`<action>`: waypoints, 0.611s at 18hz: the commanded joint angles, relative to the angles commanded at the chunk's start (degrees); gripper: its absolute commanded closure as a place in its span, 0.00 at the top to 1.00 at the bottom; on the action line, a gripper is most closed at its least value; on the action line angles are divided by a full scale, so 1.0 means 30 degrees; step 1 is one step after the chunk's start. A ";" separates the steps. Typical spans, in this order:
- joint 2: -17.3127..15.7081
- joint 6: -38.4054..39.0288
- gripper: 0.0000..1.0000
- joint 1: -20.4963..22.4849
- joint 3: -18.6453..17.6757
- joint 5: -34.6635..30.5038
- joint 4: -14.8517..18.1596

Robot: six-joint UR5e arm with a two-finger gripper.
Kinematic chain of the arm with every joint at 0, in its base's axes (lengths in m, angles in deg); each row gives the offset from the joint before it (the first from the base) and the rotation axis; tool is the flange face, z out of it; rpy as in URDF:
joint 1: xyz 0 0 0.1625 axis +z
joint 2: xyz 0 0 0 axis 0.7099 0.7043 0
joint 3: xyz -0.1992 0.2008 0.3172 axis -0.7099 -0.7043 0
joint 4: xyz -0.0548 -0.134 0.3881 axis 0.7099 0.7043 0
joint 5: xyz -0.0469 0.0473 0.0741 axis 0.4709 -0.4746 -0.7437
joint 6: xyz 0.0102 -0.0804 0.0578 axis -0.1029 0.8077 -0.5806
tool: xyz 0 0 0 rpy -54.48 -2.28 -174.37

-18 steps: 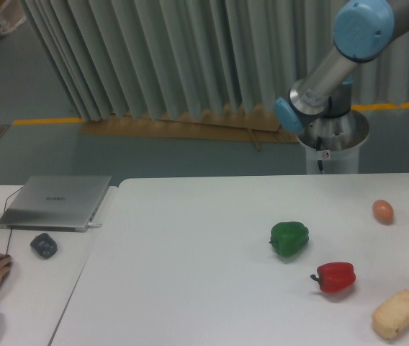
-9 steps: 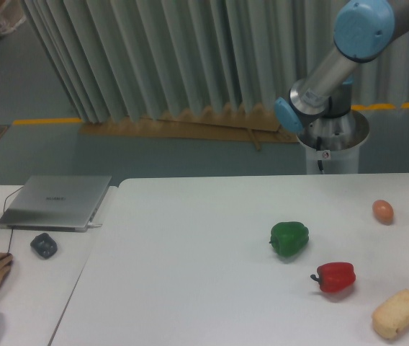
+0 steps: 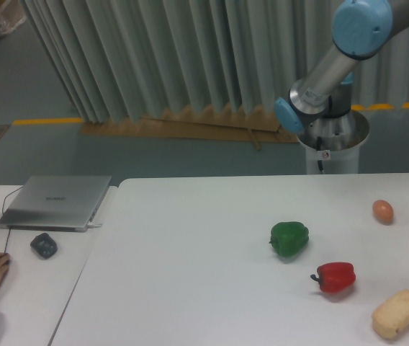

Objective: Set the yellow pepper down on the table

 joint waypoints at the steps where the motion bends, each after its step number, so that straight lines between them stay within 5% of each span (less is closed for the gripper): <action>1: -0.0293 0.0175 0.62 0.0000 0.0000 0.0350 0.0029; 11: -0.3659 0.3019 0.62 -0.2574 -0.0437 0.0852 0.1523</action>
